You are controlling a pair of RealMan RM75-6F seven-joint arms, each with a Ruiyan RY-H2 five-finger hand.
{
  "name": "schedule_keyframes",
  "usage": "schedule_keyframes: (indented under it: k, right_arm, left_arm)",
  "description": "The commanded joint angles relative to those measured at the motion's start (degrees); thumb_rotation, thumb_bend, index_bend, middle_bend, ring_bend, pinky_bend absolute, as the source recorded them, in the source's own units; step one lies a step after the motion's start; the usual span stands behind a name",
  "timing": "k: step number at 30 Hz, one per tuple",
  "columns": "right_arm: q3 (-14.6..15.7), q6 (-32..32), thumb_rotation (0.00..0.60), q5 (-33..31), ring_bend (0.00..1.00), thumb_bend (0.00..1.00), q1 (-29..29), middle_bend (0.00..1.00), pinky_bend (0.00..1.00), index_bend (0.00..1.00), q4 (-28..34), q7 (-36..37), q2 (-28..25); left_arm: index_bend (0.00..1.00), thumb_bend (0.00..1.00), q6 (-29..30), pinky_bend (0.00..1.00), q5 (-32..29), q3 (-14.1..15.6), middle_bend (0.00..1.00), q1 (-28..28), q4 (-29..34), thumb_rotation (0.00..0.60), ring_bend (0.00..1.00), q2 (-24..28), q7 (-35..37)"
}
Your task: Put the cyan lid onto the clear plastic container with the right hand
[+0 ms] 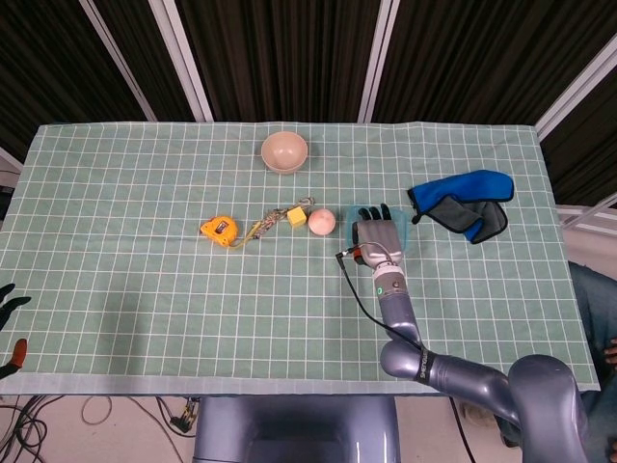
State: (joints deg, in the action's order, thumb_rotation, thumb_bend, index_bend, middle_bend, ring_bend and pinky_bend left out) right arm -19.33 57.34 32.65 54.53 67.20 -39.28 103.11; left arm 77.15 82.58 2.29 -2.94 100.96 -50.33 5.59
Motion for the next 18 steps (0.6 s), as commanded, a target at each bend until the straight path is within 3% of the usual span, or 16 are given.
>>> schedule_keyframes:
  k: [1,18]
  right_arm:
    - [-0.01,-0.38,0.6,-0.18,0.12,0.47,-0.08,0.2,0.0,0.71,-0.5,0.12,0.14]
    - [-3.85,1.63,0.6,0.71,0.11,0.47,1.79,0.2,0.0,0.71,1.63,-0.32,-2.89]
  left_arm:
    - [0.17,0.52,-0.04,0.0,-0.01,0.01,0.0,-0.01,0.02,0.6,0.0,0.02,0.03]
    - [0.18,0.52,-0.02,0.0,0.15,0.1,0.0,0.01,-0.02,0.6,0.0,0.01,-0.07]
